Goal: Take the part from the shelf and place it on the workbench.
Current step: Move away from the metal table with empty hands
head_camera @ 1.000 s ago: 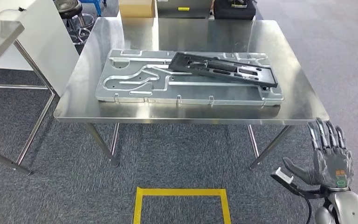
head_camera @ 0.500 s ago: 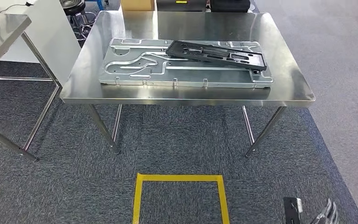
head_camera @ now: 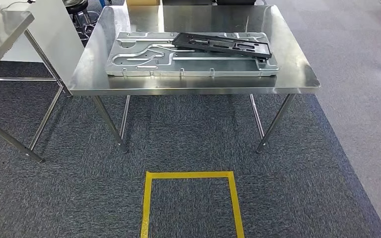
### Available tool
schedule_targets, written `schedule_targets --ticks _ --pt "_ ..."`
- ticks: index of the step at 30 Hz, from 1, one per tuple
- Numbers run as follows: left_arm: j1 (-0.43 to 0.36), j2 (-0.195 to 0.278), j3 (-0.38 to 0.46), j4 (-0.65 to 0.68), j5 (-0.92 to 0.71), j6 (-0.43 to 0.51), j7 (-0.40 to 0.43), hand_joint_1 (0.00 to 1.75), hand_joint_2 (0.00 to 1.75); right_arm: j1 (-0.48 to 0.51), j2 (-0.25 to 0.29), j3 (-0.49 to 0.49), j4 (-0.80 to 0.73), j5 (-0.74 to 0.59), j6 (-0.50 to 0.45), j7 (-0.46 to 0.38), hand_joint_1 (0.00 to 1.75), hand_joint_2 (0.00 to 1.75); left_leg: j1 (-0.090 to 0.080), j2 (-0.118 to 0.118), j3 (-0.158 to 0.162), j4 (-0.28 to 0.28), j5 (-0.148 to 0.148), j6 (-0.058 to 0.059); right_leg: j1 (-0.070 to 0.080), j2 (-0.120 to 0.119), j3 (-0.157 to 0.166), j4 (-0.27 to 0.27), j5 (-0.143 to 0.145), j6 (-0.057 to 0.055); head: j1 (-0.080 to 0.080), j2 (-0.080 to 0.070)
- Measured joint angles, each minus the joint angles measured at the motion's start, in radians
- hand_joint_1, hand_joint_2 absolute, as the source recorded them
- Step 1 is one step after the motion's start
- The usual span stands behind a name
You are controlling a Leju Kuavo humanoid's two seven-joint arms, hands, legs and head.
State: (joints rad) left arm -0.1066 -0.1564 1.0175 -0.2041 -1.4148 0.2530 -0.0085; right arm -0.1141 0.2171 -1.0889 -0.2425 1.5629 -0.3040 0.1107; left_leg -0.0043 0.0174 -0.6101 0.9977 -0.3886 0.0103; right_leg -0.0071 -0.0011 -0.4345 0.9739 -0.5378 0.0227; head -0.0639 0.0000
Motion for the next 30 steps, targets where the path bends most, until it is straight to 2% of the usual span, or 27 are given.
schedule_targets --ticks 2,3,4,5,6,7,8,9,10,11,12,13,14,15,17,18,19,20,22,23,24,25,26,27,28,29,30 --pt "0.001 0.001 -0.005 0.0 -0.009 -0.003 0.009 0.0 0.0 0.002 0.002 0.08 0.014 -0.01 0.022 0.044 0.0 0.0 0.003 0.0 -0.006 0.0 0.014 -0.013 0.001 -0.002 -0.006 -0.015 0.009 -0.015 0.0 0.0" --pt "0.002 0.003 -0.008 0.0 -0.013 -0.004 0.012 0.0 0.0 0.003 0.003 0.107 0.019 -0.019 0.027 0.06 0.0 0.0 0.005 -0.002 -0.013 0.009 0.001 -0.018 0.001 -0.005 -0.016 -0.017 0.02 -0.025 0.0 0.0" --pt "0.003 0.004 -0.011 0.0 -0.016 -0.005 0.014 0.0 0.0 0.004 0.002 0.126 0.021 -0.031 0.03 0.071 0.0 0.0 0.006 -0.005 -0.024 0.037 -0.033 -0.023 0.0 -0.007 -0.028 -0.018 0.032 -0.033 0.0 0.0" --pt "0.005 0.005 -0.013 0.0 -0.018 -0.006 0.015 0.0 0.0 0.006 0.001 0.139 0.023 -0.042 0.03 0.078 0.0 0.0 0.008 -0.007 -0.04 0.085 -0.085 -0.027 0.0 -0.01 -0.044 -0.018 0.046 -0.04 0.0 0.0" --pt "0.006 0.006 -0.016 0.0 -0.02 -0.007 0.016 0.0 0.0 0.008 0.001 0.148 0.024 -0.051 0.03 0.081 0.0 0.0 0.009 -0.008 -0.059 0.151 -0.142 -0.031 0.003 -0.01 -0.063 -0.016 0.059 -0.044 0.0 0.0" --pt "0.006 0.006 -0.018 0.0 -0.021 -0.007 0.016 0.0 0.0 0.009 0.0 0.155 0.024 -0.058 0.03 0.083 0.0 0.0 0.01 -0.008 -0.074 0.221 -0.185 -0.034 0.005 -0.01 -0.083 -0.013 0.072 -0.046 0.0 0.0" --pt "0.006 0.006 -0.02 0.0 -0.023 -0.007 0.016 0.0 0.0 0.01 0.0 0.162 0.026 -0.06 0.032 0.083 0.0 0.0 0.01 -0.008 -0.08 0.276 -0.203 -0.036 0.006 -0.01 -0.103 -0.009 0.085 -0.046 0.0 0.0" --pt "0.006 0.007 -0.021 0.0 -0.025 -0.008 0.016 0.0 0.0 0.011 0.0 0.168 0.027 -0.061 0.034 0.083 0.0 0.0 0.01 -0.008 -0.072 0.303 -0.195 -0.036 0.007 -0.01 -0.124 -0.005 0.097 -0.045 0.0 0.0" --pt "0.005 0.007 -0.022 0.0 -0.026 -0.008 0.016 0.0 0.0 0.011 0.0 0.174 0.029 -0.06 0.036 0.083 0.0 0.44 0.01 -0.008 -0.047 0.295 -0.168 -0.036 0.007 -0.01 -0.144 0.001 0.107 -0.043 0.0 0.0" --pt "0.005 0.007 -0.023 0.0 -0.027 -0.008 0.016 0.0 0.0 0.011 0.0 0.18 0.031 -0.058 0.038 0.084 0.0 0.87 0.01 -0.009 -0.005 0.252 -0.138 -0.034 0.007 -0.01 -0.163 0.008 0.117 -0.04 0.0 0.0" --pt "0.003 0.007 -0.025 0.0 -0.028 -0.008 0.016 0.0 0.0 0.011 0.0 0.185 0.032 -0.056 0.04 0.085 0.0 1.31 0.01 -0.009 0.053 0.181 -0.125 -0.031 0.007 -0.01 -0.179 0.015 0.126 -0.037 0.0 0.0" --pt "0.001 0.007 -0.026 0.0 -0.028 -0.008 0.016 0.0 0.0 0.011 0.0 0.19 0.033 -0.052 0.042 0.086 0.0 1.75 0.009 -0.01 0.111 0.097 -0.13 -0.026 0.008 -0.01 -0.191 0.022 0.134 -0.033 0.0 0.0" --pt "0.0 0.007 -0.028 0.0 -0.027 -0.008 0.016 0.0 0.0 0.011 0.001 0.196 0.034 -0.046 0.045 0.087 0.0 1.75 0.006 -0.011 0.154 0.03 -0.143 -0.02 0.009 -0.01 -0.2 0.027 0.143 -0.028 0.0 0.0" --pt "-0.001 0.007 -0.029 0.0 -0.027 -0.007 0.016 0.0 0.0 0.011 0.001 0.203 0.035 -0.039 0.049 0.088 0.0 1.75 0.004 -0.012 0.178 -0.014 -0.158 -0.013 0.009 -0.011 -0.204 0.029 0.151 -0.022 0.0 0.0" --pt "0.0 0.006 -0.029 0.0 -0.023 -0.006 0.017 0.0 0.0 0.013 0.0 0.216 0.036 -0.025 0.056 0.092 0.0 1.75 0.003 -0.01 0.174 -0.033 -0.153 0.003 0.008 -0.01 -0.21 0.026 0.169 -0.01 0.0 0.0" --pt "0.002 0.006 -0.029 0.0 -0.021 -0.006 0.018 0.0 0.0 0.013 0.0 0.221 0.037 -0.021 0.057 0.093 0.0 1.75 0.005 -0.007 0.165 -0.035 -0.142 0.012 0.007 -0.008 -0.216 0.032 0.16 -0.005 0.0 0.0" --pt "0.003 0.006 -0.029 0.0 -0.019 -0.006 0.019 0.0 0.0 0.012 -0.001 0.226 0.037 -0.019 0.058 0.095 0.0 1.75 0.007 -0.004 0.153 -0.037 -0.129 0.02 0.006 -0.005 -0.225 0.051 0.132 0.001 0.0 0.0" --pt "0.003 0.006 -0.029 0.0 -0.018 -0.005 0.019 0.0 0.0 0.01 -0.002 0.229 0.037 -0.018 0.057 0.095 0.0 1.75 0.009 -0.001 0.14 -0.039 -0.116 0.027 0.005 -0.003 -0.236 0.089 0.086 0.006 0.0 0.0" --pt "0.005 0.006 -0.029 0.0 -0.017 -0.004 0.019 0.0 0.0 0.004 -0.003 0.235 0.037 -0.018 0.056 0.095 0.0 1.75 0.008 0.002 0.112 -0.037 -0.093 0.032 0.003 -0.002 -0.258 0.214 -0.02 0.016 0.0 0.0" --pt "0.007 0.006 -0.029 0.0 -0.016 -0.004 0.019 0.0 0.0 0.001 -0.003 0.237 0.037 -0.018 0.056 0.095 0.0 1.75 0.008 0.003 0.097 -0.036 -0.081 0.032 0.002 -0.002 -0.261 0.274 -0.046 0.019 0.0 0.0" --pt "0.009 0.006 -0.029 0.0 -0.016 -0.004 0.019 0.0 0.0 -0.001 -0.004 0.239 0.037 -0.019 0.056 0.095 0.0 1.31 0.008 0.003 0.081 -0.033 -0.07 0.03 0.001 -0.002 -0.252 0.312 -0.046 0.022 0.0 0.0" --pt "0.01 0.006 -0.029 0.0 -0.017 -0.004 0.018 0.0 0.0 -0.002 -0.005 0.24 0.037 -0.02 0.055 0.095 0.0 0.87 0.008 0.004 0.065 -0.03 -0.06 0.028 -0.001 -0.002 -0.229 0.316 -0.026 0.023 0.0 0.0" --pt "0.011 0.006 -0.029 0.0 -0.017 -0.004 0.018 0.0 0.0 -0.001 -0.005 0.241 0.037 -0.023 0.055 0.095 0.0 0.44 0.009 0.003 0.05 -0.025 -0.051 0.025 -0.003 -0.002 -0.189 0.281 0.003 0.024 0.0 0.0" --pt "0.012 0.006 -0.029 0.0 -0.018 -0.004 0.018 0.0 0.0 0.0 -0.005 0.242 0.037 -0.026 0.055 0.095 0.0 0.0 0.009 0.003 0.037 -0.02 -0.044 0.022 -0.006 -0.002 -0.135 0.215 0.025 0.023 0.0 0.0" --pt "0.012 0.006 -0.03 0.0 -0.02 -0.003 0.017 0.0 0.0 0.003 -0.006 0.242 0.037 -0.03 0.056 0.094 0.0 0.0 0.008 0.001 0.026 -0.012 -0.038 0.017 -0.006 -0.001 -0.078 0.133 0.029 0.02 0.0 0.0" --pt "0.012 0.006 -0.031 0.0 -0.023 -0.002 0.016 0.0 0.0 0.006 -0.006 0.242 0.037 -0.035 0.057 0.092 0.0 0.0 0.007 0.0 0.017 -0.007 -0.031 0.012 -0.005 -0.001 -0.032 0.06 0.022 0.015 0.0 0.0" --pt "0.011 0.006 -0.033 0.0 -0.026 0.0 0.014 0.0 0.0 0.008 -0.006 0.242 0.037 -0.04 0.058 0.088 0.0 0.0 0.006 0.0 0.01 -0.004 -0.025 0.006 -0.003 0.0 -0.004 0.009 0.009 0.009 0.0 0.0"
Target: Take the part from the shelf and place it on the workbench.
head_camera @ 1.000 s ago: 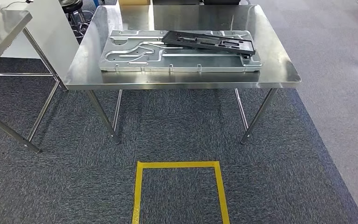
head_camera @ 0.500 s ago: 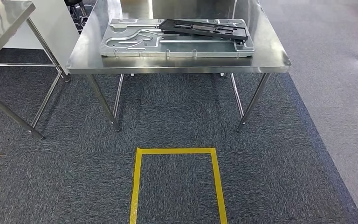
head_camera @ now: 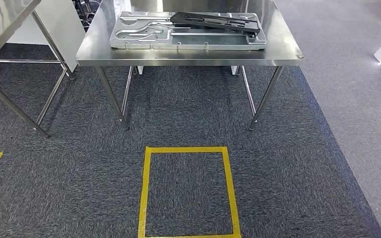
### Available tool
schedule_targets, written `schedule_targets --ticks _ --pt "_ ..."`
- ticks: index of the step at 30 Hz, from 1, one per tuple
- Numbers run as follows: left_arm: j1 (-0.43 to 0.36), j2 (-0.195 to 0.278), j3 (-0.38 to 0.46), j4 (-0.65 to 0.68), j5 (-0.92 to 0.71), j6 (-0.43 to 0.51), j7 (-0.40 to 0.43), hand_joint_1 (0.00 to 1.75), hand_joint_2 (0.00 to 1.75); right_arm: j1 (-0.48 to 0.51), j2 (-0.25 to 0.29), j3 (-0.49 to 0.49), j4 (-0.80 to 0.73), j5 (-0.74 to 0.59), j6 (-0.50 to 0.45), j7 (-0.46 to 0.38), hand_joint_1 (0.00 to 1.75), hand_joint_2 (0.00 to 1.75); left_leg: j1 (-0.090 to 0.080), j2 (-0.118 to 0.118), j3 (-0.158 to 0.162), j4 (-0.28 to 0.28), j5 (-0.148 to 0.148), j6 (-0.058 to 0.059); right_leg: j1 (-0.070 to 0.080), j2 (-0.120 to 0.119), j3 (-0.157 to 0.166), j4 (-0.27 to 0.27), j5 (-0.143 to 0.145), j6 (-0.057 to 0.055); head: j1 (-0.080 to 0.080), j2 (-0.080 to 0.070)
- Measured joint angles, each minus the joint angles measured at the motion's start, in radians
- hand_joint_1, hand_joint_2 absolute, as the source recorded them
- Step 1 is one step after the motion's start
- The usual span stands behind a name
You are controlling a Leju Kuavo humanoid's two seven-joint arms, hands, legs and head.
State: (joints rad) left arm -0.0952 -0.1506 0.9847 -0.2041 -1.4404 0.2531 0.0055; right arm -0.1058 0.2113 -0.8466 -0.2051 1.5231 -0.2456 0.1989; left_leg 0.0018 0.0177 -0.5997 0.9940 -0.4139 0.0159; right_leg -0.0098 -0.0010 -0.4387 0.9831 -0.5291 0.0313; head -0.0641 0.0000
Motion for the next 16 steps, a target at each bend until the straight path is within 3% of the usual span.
schedule_targets --ticks 2,4,6,8,9,10,12,14,16 --pt "-0.001 0.0 -0.002 0.0 -0.002 0.004 -0.006 0.0 0.87 0.004 0.0 0.0 0.0 -0.008 0.007 -0.01 0.0 0.0 -0.001 0.002 -0.01 0.0 0.013 -0.013 0.002 0.0 0.005 -0.033 -0.011 -0.016 0.0 0.0" --pt "-0.002 0.0 -0.003 0.0 -0.002 0.007 -0.008 0.0 1.75 0.007 0.0 -0.001 0.001 -0.014 0.013 -0.017 0.0 0.0 0.001 -0.001 -0.024 0.021 -0.008 -0.023 0.0 -0.002 -0.008 -0.037 0.002 -0.035 0.0 0.0" --pt "0.0 0.0 -0.003 0.0 -0.003 0.009 0.003 0.0 1.75 0.007 0.0 -0.001 0.001 -0.016 0.016 -0.023 0.0 0.0 0.005 -0.007 -0.058 0.116 -0.087 -0.03 -0.001 -0.006 -0.022 -0.038 0.018 -0.049 0.0 0.0" --pt "0.003 0.0 -0.004 0.0 -0.005 0.018 0.02 0.0 1.75 0.009 0.0 -0.002 0.001 -0.016 0.02 -0.029 0.0 0.0 0.006 -0.008 -0.098 0.252 -0.159 -0.036 0.003 -0.007 -0.04 -0.034 0.031 -0.052 0.0 0.0" --pt "0.004 0.001 -0.004 0.0 -0.007 0.027 0.026 0.0 1.75 0.009 0.0 -0.002 0.001 -0.017 0.022 -0.034 0.0 0.44 0.006 -0.008 -0.103 0.289 -0.166 -0.037 0.004 -0.007 -0.05 -0.03 0.036 -0.052 0.0 0.0" --pt "0.005 0.001 -0.005 0.0 -0.01 0.037 0.028 0.0 1.75 0.01 0.0 -0.002 0.001 -0.019 0.025 -0.039 0.0 0.87 0.007 -0.008 -0.088 0.285 -0.155 -0.037 0.005 -0.007 -0.059 -0.024 0.039 -0.051 0.0 0.0" --pt "0.006 0.001 -0.007 0.0 -0.011 0.051 0.025 0.0 1.75 0.01 0.0 -0.002 0.001 -0.024 0.037 -0.053 0.0 1.75 0.007 -0.008 -0.001 0.163 -0.106 -0.032 0.006 -0.007 -0.074 -0.011 0.042 -0.048 0.0 0.0" --pt "0.009 0.002 -0.016 0.0 -0.001 0.049 0.021 0.0 1.75 0.009 -0.001 0.002 0.001 -0.036 0.058 -0.068 0.0 1.75 0.003 -0.009 0.078 0.036 -0.084 -0.021 0.008 -0.006 -0.085 0.001 0.043 -0.042 0.0 0.0" --pt "0.014 0.004 -0.031 0.0 0.017 0.042 0.019 0.0 1.75 0.01 -0.003 0.011 0.0 -0.055 0.073 -0.075 0.0 1.75 -0.001 -0.01 0.096 0.001 -0.087 -0.012 0.01 -0.006 -0.091 0.007 0.046 -0.035 0.0 0.0"
